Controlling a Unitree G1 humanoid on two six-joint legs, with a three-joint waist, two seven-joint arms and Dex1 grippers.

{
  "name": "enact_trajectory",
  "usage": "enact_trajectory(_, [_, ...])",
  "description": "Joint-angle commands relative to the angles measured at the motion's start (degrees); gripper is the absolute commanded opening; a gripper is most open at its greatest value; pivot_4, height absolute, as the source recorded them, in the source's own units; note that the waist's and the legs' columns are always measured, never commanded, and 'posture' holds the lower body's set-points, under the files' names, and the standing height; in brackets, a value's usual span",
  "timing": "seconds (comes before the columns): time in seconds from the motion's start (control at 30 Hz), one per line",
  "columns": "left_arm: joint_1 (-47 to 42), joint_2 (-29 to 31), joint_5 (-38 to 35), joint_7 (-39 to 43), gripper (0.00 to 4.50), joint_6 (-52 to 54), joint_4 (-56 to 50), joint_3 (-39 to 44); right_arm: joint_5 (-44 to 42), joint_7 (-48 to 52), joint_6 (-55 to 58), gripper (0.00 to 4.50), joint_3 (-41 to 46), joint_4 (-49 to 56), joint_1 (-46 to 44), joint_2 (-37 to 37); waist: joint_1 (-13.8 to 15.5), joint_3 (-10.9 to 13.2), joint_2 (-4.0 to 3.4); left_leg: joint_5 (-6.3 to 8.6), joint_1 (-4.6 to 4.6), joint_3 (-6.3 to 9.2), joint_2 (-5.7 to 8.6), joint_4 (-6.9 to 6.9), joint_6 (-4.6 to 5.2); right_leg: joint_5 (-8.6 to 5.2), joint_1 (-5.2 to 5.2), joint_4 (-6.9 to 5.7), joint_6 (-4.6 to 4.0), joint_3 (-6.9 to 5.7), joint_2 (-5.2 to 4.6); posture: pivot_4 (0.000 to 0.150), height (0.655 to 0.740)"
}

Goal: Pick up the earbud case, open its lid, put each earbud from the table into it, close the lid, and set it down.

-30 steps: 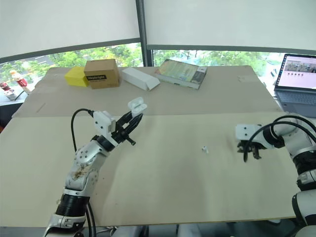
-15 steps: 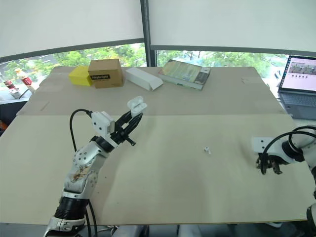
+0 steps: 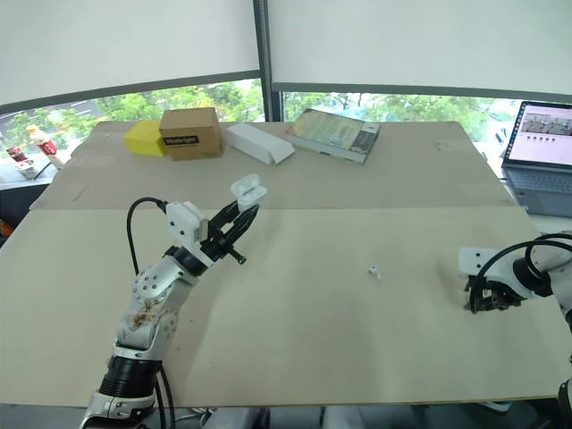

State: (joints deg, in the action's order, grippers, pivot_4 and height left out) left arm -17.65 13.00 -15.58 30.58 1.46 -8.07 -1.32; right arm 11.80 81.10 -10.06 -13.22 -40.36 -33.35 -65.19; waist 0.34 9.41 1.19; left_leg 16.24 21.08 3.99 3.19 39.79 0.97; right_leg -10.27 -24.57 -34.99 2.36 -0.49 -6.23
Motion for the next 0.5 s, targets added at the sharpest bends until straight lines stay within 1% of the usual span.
enact_trajectory(0.03, [-0.6,-0.4,-0.1,-0.5,0.56,-0.5,-2.2,-0.2,1.3,0.1,0.0,1.94,0.1,-0.3,-0.2,-1.6,0.0,0.0,0.00,0.00,0.00,0.00,0.00,0.00,0.00,0.00,0.00,0.00,0.00,0.00,0.00,0.150,0.7400])
enact_trajectory(0.13, [-0.5,-0.6,-0.1,-0.8,0.56,-0.4,-2.4,-0.3,2.0,-0.2,2.1,1.94,0.2,-0.9,-0.9,-1.3,0.2,0.0,0.00,0.00,-0.02,0.00,0.00,0.01,0.00,0.00,0.05,0.01,0.00,-0.01,0.00,0.150,0.7400])
enact_trajectory(0.27, [0.1,-0.7,0.0,-0.8,0.56,-0.6,-2.5,-0.4,1.9,-0.5,12.5,1.94,0.9,-1.8,-2.7,0.0,0.3,0.0,0.00,0.01,-0.02,0.00,0.02,0.04,0.03,0.01,0.09,0.02,0.02,-0.01,-0.04,0.150,0.7400])
enact_trajectory(0.4, [0.2,-0.8,0.0,-1.0,0.56,-0.6,-2.5,-0.4,2.1,-0.8,19.2,1.94,0.9,-3.1,-3.9,0.4,0.2,0.0,0.00,0.02,-0.02,0.00,0.00,0.03,0.03,0.01,0.08,0.03,0.02,-0.02,-0.03,0.150,0.7400])
enact_trajectory(0.5, [0.2,-0.8,0.1,-1.1,0.56,-0.7,-2.5,-0.3,0.9,0.5,24.5,1.94,1.4,-1.5,-3.3,0.8,0.3,0.0,0.00,0.02,-0.01,0.00,0.00,0.03,0.04,0.01,0.09,0.03,0.02,-0.02,-0.03,0.150,0.7400])
